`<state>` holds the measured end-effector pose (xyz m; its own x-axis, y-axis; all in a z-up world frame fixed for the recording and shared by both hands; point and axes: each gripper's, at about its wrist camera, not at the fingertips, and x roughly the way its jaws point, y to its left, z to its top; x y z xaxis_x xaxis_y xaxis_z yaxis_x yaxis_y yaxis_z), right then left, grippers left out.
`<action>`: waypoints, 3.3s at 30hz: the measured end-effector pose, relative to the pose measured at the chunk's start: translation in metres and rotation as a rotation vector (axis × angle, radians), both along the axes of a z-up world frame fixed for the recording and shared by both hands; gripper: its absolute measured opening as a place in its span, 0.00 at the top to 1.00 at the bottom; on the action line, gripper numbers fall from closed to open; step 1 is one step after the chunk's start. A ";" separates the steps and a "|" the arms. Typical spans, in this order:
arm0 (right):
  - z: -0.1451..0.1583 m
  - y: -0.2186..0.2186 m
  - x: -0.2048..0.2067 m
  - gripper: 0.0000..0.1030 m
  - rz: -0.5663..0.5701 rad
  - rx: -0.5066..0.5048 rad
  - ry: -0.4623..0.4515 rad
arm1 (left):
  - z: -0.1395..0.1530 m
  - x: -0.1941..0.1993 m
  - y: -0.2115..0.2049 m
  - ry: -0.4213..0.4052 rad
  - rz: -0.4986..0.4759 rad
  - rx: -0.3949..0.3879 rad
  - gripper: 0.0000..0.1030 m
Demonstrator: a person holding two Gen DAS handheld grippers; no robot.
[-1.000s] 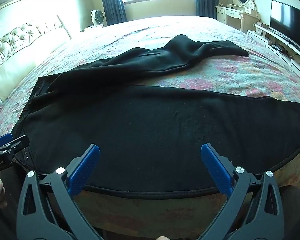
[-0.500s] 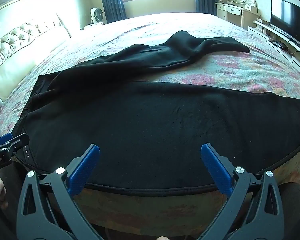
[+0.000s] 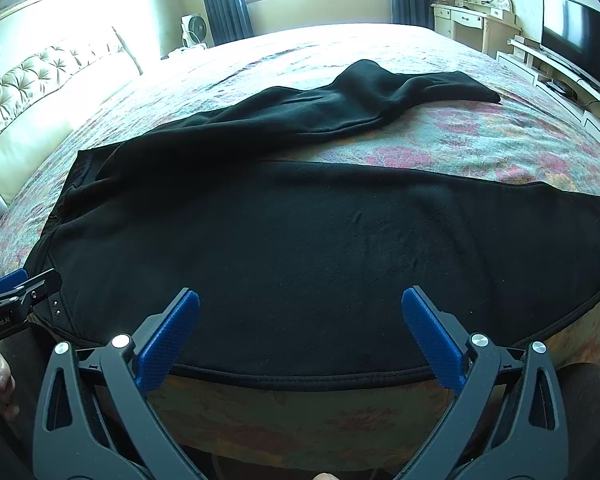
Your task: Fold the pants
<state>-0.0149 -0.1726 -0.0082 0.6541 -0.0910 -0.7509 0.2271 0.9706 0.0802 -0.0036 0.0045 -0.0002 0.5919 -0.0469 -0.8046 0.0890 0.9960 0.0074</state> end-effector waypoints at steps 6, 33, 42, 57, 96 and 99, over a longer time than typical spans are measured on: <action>-0.001 0.001 0.000 0.02 0.002 0.001 0.000 | 0.000 0.000 0.000 0.001 0.000 -0.002 0.07; -0.002 0.001 -0.001 0.02 0.003 0.004 0.007 | 0.000 0.000 -0.001 0.006 -0.004 0.003 0.07; -0.003 0.001 -0.001 0.02 0.005 0.004 0.007 | 0.000 -0.001 -0.003 0.008 -0.006 0.004 0.07; -0.005 0.003 0.003 0.02 0.007 0.010 0.020 | -0.001 0.000 -0.003 0.019 -0.010 0.003 0.07; -0.013 0.017 0.109 0.02 0.204 0.157 0.122 | -0.040 0.300 0.188 0.180 -0.066 -0.364 0.08; -0.002 0.015 0.127 0.02 0.268 0.204 0.099 | -0.039 0.305 0.194 0.120 -0.030 -0.331 0.56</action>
<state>0.1124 -0.1574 -0.0104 0.5573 0.2328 -0.7970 -0.0170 0.9629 0.2693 0.3010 0.1990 -0.0394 0.4885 -0.3328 -0.8066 0.0988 0.9396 -0.3277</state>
